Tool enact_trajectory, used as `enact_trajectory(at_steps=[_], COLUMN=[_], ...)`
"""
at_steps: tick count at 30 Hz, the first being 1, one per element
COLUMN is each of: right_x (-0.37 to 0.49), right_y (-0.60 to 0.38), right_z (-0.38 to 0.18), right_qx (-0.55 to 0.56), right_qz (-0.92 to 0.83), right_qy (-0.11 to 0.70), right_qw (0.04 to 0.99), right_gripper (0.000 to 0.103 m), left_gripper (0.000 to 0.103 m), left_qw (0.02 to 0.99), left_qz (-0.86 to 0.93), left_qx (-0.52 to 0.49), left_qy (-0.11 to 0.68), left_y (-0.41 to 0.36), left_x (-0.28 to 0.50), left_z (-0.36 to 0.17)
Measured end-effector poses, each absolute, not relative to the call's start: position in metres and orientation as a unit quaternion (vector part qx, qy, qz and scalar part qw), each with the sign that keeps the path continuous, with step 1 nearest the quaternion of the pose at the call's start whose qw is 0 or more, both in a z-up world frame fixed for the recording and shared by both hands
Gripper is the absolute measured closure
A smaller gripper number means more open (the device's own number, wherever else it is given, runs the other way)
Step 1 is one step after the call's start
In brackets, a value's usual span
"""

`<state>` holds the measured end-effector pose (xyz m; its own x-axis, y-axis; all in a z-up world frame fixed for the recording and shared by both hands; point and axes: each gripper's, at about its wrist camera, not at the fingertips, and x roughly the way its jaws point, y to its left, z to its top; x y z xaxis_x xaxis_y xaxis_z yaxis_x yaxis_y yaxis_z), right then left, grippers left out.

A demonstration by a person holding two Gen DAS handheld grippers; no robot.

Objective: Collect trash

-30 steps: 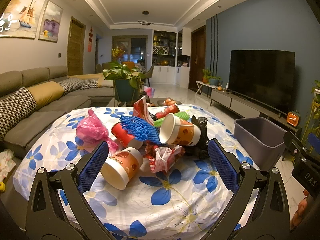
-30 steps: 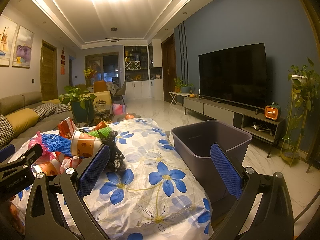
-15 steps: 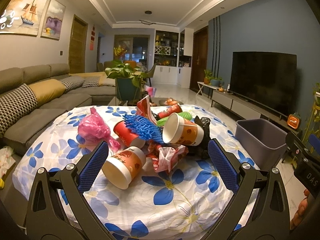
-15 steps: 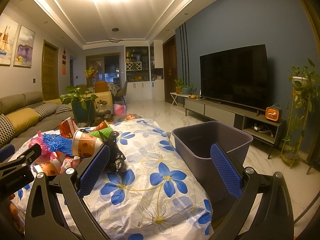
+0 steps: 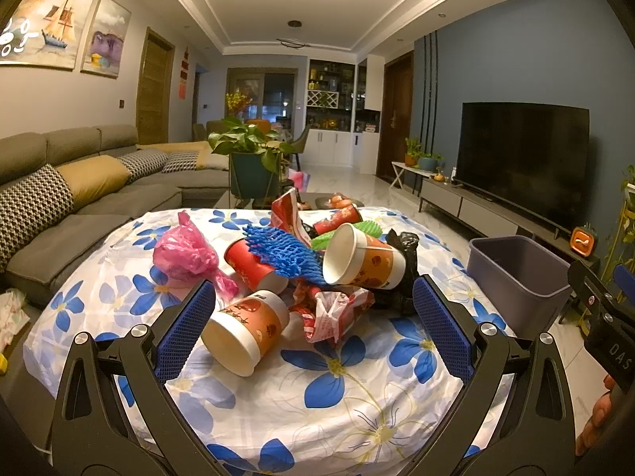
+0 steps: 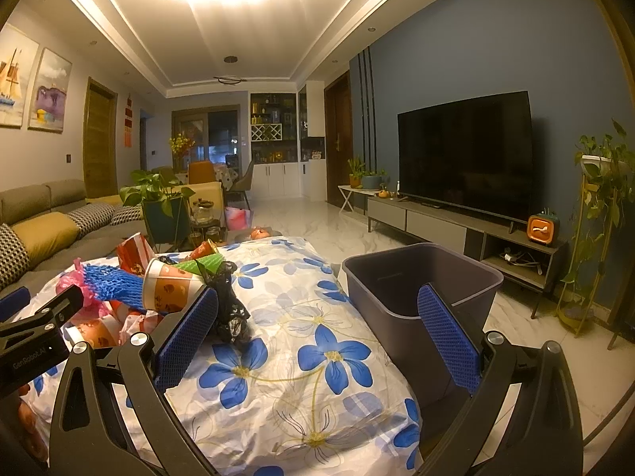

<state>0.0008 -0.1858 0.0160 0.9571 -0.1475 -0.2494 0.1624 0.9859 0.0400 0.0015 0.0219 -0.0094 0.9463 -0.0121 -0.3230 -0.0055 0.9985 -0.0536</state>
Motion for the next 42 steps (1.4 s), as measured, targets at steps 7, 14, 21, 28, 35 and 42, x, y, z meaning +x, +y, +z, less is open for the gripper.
enact_trajectory(at_steps=[7,14,21,28,35,42], right_x=[0.000,0.007,0.023,0.052,0.077,0.114], right_y=[-0.186,-0.186,-0.173,-0.149,-0.110,-0.074], right_z=[0.016,0.015,0.006,-0.010,-0.020,-0.025], right_qx=[0.030,0.028,0.017,0.007,-0.003,-0.010], right_qz=[-0.077,-0.073,-0.052,-0.015,0.026,0.060], right_qy=[0.122,0.124,0.126,0.130,0.120,0.130], right_qw=[0.989,0.989,0.991,0.991,0.992,0.990], right_gripper=[0.006,0.005,0.006,0.011,0.016,0.034], left_gripper=[0.005,0.005,0.005,0.015,0.042,0.065], left_qw=[0.986,0.985,0.983,0.978,0.972,0.967], left_qz=[0.000,0.013,0.036,0.038,0.013,-0.004], left_qx=[-0.027,-0.035,-0.046,-0.069,-0.079,-0.093], left_qy=[0.165,0.166,0.174,0.195,0.221,0.237], left_y=[0.022,0.037,0.069,0.094,0.096,0.103], left_x=[0.002,0.006,0.008,0.020,0.041,0.059], left_z=[-0.010,-0.020,-0.038,-0.058,-0.074,-0.086])
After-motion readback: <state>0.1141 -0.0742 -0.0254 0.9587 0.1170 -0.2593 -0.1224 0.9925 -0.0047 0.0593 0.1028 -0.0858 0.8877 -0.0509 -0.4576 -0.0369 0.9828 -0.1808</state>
